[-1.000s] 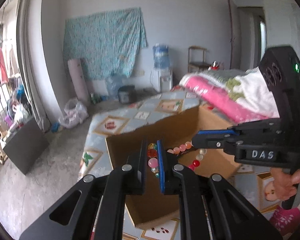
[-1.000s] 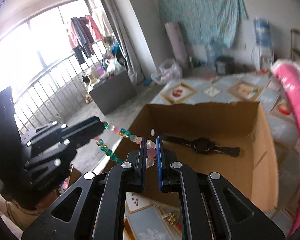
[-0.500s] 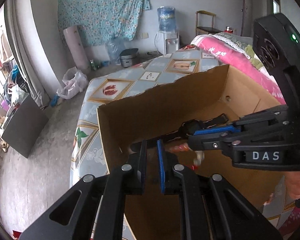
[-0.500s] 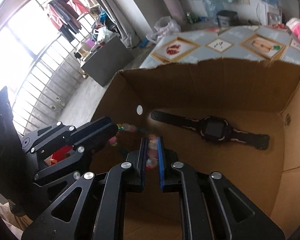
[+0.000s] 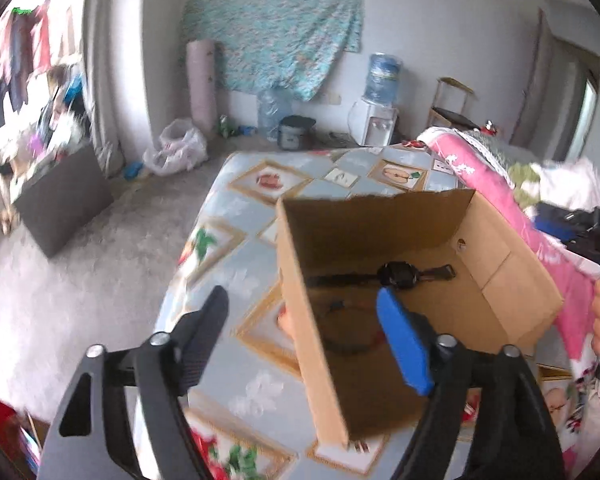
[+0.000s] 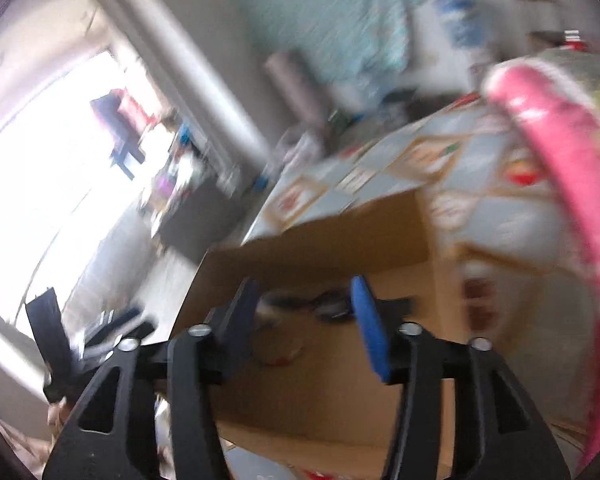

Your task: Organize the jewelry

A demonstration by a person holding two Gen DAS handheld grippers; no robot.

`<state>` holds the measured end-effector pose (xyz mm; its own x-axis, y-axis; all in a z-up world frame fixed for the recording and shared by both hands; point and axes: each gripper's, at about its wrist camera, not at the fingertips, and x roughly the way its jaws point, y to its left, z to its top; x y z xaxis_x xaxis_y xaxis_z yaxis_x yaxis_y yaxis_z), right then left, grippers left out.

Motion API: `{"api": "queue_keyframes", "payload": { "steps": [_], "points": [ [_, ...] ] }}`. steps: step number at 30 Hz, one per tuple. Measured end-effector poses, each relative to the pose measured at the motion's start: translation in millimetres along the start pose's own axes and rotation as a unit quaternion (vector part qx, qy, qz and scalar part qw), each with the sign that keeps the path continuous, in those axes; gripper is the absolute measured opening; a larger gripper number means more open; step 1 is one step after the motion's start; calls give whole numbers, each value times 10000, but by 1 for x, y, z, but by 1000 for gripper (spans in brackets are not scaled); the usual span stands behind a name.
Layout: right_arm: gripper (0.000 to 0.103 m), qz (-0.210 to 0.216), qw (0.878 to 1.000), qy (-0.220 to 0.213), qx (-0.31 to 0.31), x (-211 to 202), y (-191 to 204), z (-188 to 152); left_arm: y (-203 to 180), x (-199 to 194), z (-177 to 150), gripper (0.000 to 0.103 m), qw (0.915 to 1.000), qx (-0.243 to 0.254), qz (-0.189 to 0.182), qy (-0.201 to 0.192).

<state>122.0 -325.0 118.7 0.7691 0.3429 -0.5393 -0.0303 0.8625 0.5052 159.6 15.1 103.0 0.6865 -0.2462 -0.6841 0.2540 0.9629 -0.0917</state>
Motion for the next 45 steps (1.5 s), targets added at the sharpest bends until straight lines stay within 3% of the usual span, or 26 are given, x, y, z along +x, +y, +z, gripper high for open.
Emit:
{"api": "queue_keyframes", "payload": {
  "steps": [3,6,12,14,17,19,21,26,27,29,33,36,39,42,45],
  "points": [
    [58,-96,9976,-110,680,-24,-43,-8,13,-5,-25,80,9977,-567,-212,290],
    [58,-105,9937,306,1077,-17,-69,-24,20,3,-52,80,9891,-1239,-508,610],
    [58,260,9836,1226,1299,15,-72,-49,20,25,-67,80,9661,-2124,-1200,844],
    [60,73,9863,1239,1090,16,-62,-49,16,30,-66,80,9625,-2185,-1338,895],
    [60,-13,9859,1217,1145,17,-61,-48,2,33,-59,79,9625,-2044,-1540,900],
    [60,-44,9861,1173,1177,16,-61,-51,-8,32,-54,79,9728,-1705,-1295,889],
    [60,-90,9864,1100,1218,15,-62,-51,-12,31,-51,79,9770,-1506,-1236,863],
    [60,-208,9880,959,1194,15,-58,-51,-6,33,-51,79,9756,-1507,-1396,774],
    [60,-226,9885,911,1188,11,-57,-51,-5,30,-50,79,9786,-1441,-1297,695],
    [61,-441,9905,725,1080,-1,-54,-49,-2,19,-49,80,9865,-1204,-1001,476],
    [72,-1155,9912,448,459,-33,-38,-57,-1,-12,-57,87,9942,-678,-834,59],
    [81,-1511,9858,729,-28,-38,-26,-78,2,-29,-82,95,9958,-237,-882,113],
    [84,-1746,9743,1345,-457,-24,-13,-111,-2,-20,-109,96,9963,4,-654,557],
    [86,-1689,9657,1835,-724,-4,4,-142,-12,0,-127,96,9947,178,-407,924],
    [93,-1719,9595,2025,-938,12,18,-157,-22,18,-134,96,9936,272,-314,1047]
  ]
}}
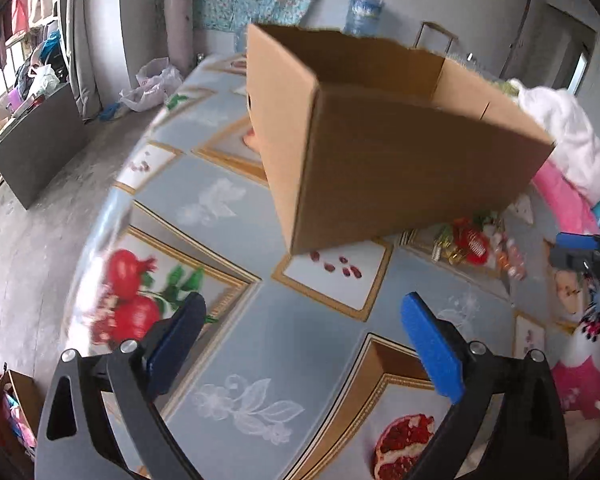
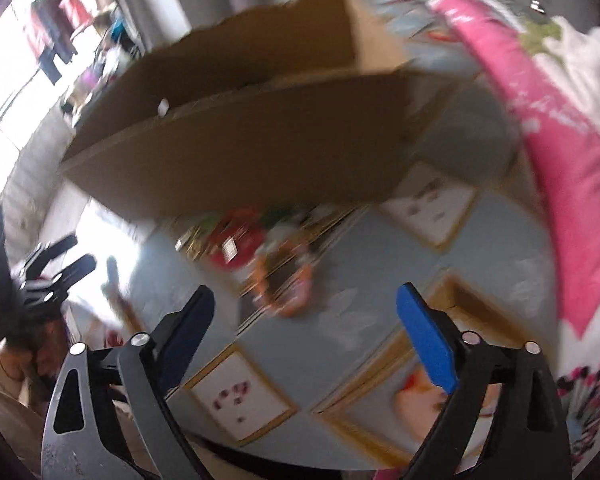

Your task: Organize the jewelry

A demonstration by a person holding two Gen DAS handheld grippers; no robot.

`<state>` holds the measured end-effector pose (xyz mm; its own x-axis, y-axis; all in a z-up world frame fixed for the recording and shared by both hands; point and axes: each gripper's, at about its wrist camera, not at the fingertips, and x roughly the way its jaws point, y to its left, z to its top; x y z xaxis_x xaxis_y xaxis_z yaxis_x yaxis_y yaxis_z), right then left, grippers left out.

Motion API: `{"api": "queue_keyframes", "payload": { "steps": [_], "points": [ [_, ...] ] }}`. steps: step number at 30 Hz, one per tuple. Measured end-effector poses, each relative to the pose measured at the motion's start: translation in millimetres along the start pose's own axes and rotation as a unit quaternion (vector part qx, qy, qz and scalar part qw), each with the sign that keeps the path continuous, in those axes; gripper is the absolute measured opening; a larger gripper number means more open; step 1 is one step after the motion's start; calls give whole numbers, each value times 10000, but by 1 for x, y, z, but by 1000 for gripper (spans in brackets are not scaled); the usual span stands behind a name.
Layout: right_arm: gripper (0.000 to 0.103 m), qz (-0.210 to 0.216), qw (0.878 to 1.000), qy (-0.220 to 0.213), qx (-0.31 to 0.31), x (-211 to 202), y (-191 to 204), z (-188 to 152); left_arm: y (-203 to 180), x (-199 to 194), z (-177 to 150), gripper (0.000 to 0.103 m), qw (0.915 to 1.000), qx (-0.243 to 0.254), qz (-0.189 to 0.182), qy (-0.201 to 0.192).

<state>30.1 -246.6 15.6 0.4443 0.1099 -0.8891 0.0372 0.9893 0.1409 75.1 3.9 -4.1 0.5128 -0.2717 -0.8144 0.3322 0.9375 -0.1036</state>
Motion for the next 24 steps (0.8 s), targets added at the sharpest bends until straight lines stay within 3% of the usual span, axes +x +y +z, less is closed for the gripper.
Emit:
{"api": "queue_keyframes", "payload": {
  "steps": [6,11,20,23,24],
  "points": [
    [95,-513,9982,304,98,28,4,-8,-9,25,-5,97,9988,232,323,279],
    [95,-964,9947,352,-35,40,1,-10,-8,25,-8,98,9984,317,430,168],
    [95,-710,9971,230,-124,31,-6,-19,-12,28,-6,98,9982,338,428,251],
    [91,-218,9995,-185,116,9,-6,-14,-12,28,-6,98,9982,331,430,249],
    [84,-69,9995,-300,79,4,-3,-12,-12,29,-5,98,9982,330,429,245]
  ]
}}
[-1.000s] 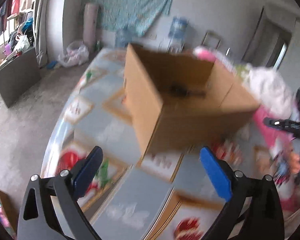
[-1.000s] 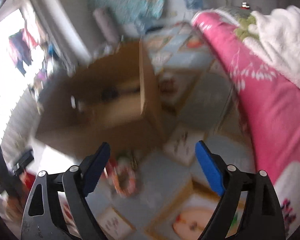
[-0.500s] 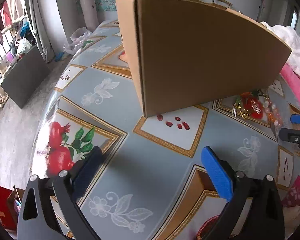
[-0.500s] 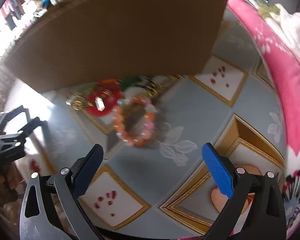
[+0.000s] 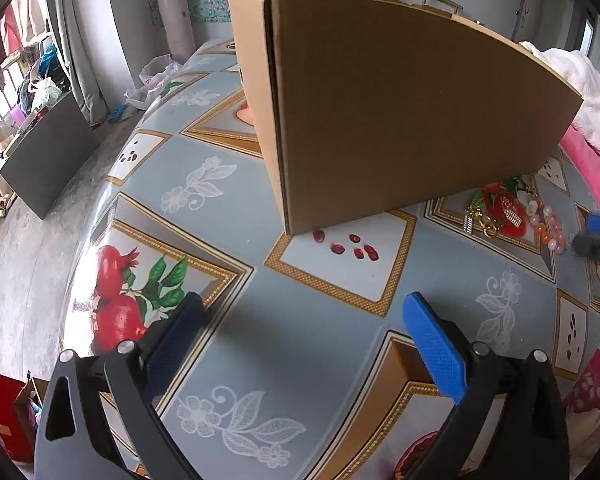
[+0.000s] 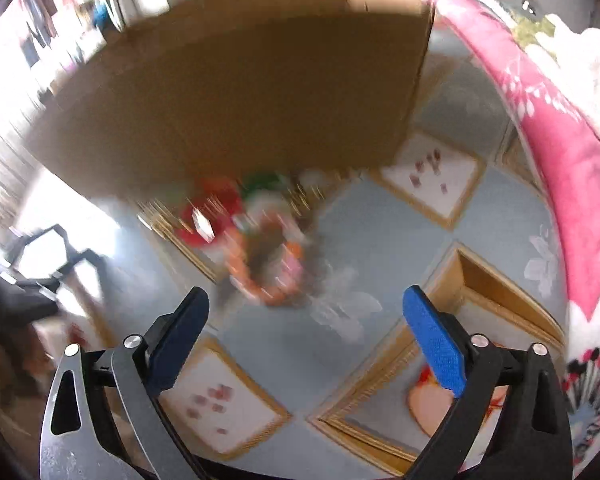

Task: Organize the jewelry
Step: 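Grasp the gold charm of the red keychain with the right gripper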

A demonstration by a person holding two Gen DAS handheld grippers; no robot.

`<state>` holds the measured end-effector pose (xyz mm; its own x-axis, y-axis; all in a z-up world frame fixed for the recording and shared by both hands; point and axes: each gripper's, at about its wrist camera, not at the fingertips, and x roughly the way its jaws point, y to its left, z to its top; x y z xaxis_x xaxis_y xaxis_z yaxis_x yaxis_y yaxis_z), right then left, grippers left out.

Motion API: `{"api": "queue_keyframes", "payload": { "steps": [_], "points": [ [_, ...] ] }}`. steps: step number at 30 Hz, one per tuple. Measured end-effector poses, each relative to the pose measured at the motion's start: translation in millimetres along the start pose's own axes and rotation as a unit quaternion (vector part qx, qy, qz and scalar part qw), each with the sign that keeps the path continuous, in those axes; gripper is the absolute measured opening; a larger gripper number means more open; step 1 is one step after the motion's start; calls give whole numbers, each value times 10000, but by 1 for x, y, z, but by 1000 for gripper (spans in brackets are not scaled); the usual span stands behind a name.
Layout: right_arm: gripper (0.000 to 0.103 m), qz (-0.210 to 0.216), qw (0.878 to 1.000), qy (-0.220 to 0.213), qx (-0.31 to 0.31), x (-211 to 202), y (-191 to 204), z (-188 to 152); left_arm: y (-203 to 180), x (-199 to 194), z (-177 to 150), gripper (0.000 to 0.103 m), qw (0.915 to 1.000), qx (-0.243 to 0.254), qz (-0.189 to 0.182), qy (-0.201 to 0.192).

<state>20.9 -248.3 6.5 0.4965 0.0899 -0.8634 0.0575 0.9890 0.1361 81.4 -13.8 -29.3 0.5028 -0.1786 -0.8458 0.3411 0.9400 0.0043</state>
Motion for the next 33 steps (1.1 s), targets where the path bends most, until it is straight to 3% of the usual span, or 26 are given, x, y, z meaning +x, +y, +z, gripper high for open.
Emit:
{"api": "queue_keyframes", "payload": {
  "steps": [2,4,5,7,9,14,16,18,24,33],
  "points": [
    [76,390,9987,-267,-171,-9,12,5,0,0,0,98,10000,6,-1,7],
    [61,861,9953,-357,-273,-11,21,8,0,0,0,98,10000,4,-2,15],
    [58,1066,9933,-329,-293,-8,26,9,1,0,-1,98,10000,9,-3,27],
    [37,1316,9907,-197,-302,-2,33,11,0,1,1,98,10000,6,-6,51],
    [29,1371,9900,-29,-327,11,36,10,0,1,0,98,10000,3,-9,47],
    [27,769,9964,285,-229,31,18,2,1,1,0,98,10000,4,-6,48],
    [21,691,9972,282,-18,27,6,1,1,1,0,98,10000,-3,-8,44],
    [23,522,9984,231,60,23,-4,2,1,1,0,98,10000,-13,-2,30],
    [23,866,9954,-106,-386,12,16,9,-1,3,0,99,10000,-20,13,-6],
    [13,502,9927,-12,-1095,40,41,14,-1,5,0,99,10000,-9,2,-45]
  ]
}}
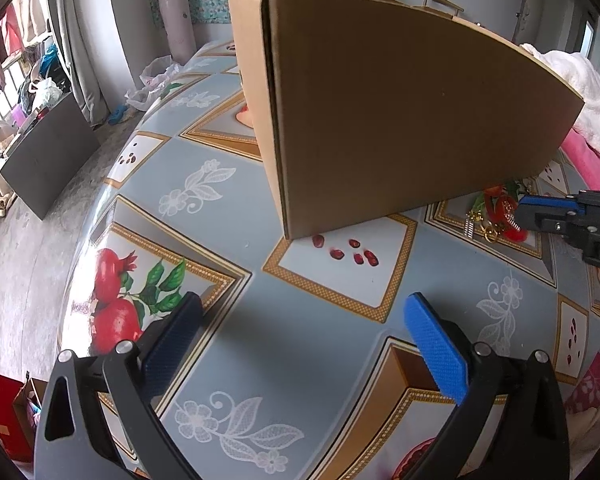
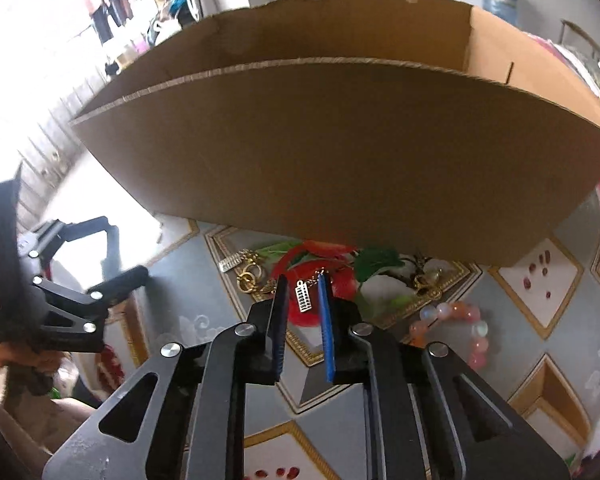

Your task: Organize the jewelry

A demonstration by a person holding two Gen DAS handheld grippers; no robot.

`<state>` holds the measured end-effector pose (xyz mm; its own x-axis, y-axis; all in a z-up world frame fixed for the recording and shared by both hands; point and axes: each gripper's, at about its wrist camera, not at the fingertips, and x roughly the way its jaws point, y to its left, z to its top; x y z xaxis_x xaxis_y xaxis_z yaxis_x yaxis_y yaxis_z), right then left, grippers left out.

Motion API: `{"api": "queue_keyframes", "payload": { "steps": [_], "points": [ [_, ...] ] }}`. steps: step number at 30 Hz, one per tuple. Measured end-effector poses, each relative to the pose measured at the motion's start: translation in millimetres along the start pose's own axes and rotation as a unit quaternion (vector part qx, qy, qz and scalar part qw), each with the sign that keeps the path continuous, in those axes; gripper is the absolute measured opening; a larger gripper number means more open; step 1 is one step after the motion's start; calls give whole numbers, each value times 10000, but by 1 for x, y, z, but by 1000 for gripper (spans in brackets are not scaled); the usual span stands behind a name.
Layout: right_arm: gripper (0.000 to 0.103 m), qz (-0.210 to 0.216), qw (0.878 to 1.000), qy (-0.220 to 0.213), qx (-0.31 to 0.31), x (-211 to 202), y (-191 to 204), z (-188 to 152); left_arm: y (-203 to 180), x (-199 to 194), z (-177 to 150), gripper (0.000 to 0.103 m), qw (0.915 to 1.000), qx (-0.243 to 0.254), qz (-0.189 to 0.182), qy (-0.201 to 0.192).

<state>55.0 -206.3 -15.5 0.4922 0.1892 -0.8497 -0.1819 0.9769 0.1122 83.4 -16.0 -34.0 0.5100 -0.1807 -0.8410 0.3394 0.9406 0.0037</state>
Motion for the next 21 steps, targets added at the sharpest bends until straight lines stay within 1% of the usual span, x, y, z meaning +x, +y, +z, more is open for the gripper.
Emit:
{"api": "queue_keyframes", "payload": {
  "steps": [5,9,11,12,16,18,19,21],
  "points": [
    [13,-100,9998,111,-144,6,10,-3,0,1,1,99,10000,4,-4,-33],
    [12,-245,9991,86,-335,11,25,-1,0,1,1,99,10000,11,-9,-48],
    [4,-387,9982,68,-450,18,34,-2,-1,1,1,99,10000,9,-6,-57],
    [0,-357,9983,75,-458,27,40,-2,-1,1,1,99,10000,9,-6,-64],
    [0,-326,9985,54,-440,28,43,-7,-1,0,0,97,9999,6,-13,-124],
    [0,-308,9987,48,-395,22,39,-11,-3,-3,-2,88,9997,51,-96,-199],
    [0,-286,9990,47,-352,19,38,-14,-5,-7,-2,87,9993,93,-224,-269],
    [0,-224,9994,56,-252,15,35,-19,-11,-14,-2,77,9980,207,-440,-412]
  ]
}}
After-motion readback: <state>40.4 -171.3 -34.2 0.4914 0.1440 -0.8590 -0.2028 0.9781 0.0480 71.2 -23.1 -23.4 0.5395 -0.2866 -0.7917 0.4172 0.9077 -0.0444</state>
